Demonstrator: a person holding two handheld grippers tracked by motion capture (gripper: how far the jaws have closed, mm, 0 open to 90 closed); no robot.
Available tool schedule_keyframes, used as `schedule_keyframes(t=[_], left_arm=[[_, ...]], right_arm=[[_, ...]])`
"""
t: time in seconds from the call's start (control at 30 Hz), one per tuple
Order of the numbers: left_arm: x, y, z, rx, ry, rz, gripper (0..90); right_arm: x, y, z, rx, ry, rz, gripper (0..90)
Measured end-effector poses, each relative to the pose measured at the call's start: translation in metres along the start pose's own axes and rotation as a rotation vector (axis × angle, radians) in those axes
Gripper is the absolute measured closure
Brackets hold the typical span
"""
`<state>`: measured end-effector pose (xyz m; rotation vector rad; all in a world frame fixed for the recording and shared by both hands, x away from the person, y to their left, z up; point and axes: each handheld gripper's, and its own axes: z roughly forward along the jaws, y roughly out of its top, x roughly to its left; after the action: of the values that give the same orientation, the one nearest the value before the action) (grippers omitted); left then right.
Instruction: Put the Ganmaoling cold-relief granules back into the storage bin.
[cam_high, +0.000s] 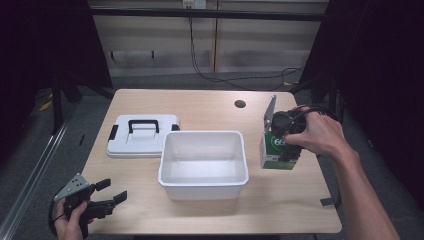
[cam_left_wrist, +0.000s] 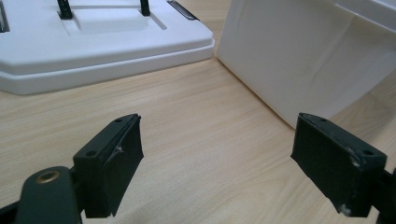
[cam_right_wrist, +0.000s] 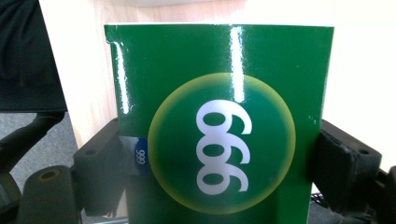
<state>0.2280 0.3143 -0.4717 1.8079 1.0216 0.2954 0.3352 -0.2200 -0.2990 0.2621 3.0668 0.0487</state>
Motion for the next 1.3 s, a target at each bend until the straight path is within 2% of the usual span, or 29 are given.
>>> schedule_keyframes(t=[0.33, 0.47, 0.7, 1.3], left_arm=[[0.0, 0.0, 0.0, -0.002, 0.002, 0.0, 15.8], [0.0, 0.0, 0.0, 0.0, 0.0, 0.001, 15.8], [0.0, 0.0, 0.0, 0.002, 0.0, 0.002, 15.8], [0.0, 0.0, 0.0, -0.001, 0.0, 0.001, 15.8]], right_arm=[[0.002, 0.001, -0.016, -0.001, -0.007, 0.016, 15.8], [0.002, 0.002, -0.024, -0.023, -0.017, -0.004, 15.7], [0.003, 0.011, -0.036, -0.021, -0.022, -0.026, 15.7], [-0.001, 0.067, -0.042, -0.051, 0.007, -0.094, 15.8]])
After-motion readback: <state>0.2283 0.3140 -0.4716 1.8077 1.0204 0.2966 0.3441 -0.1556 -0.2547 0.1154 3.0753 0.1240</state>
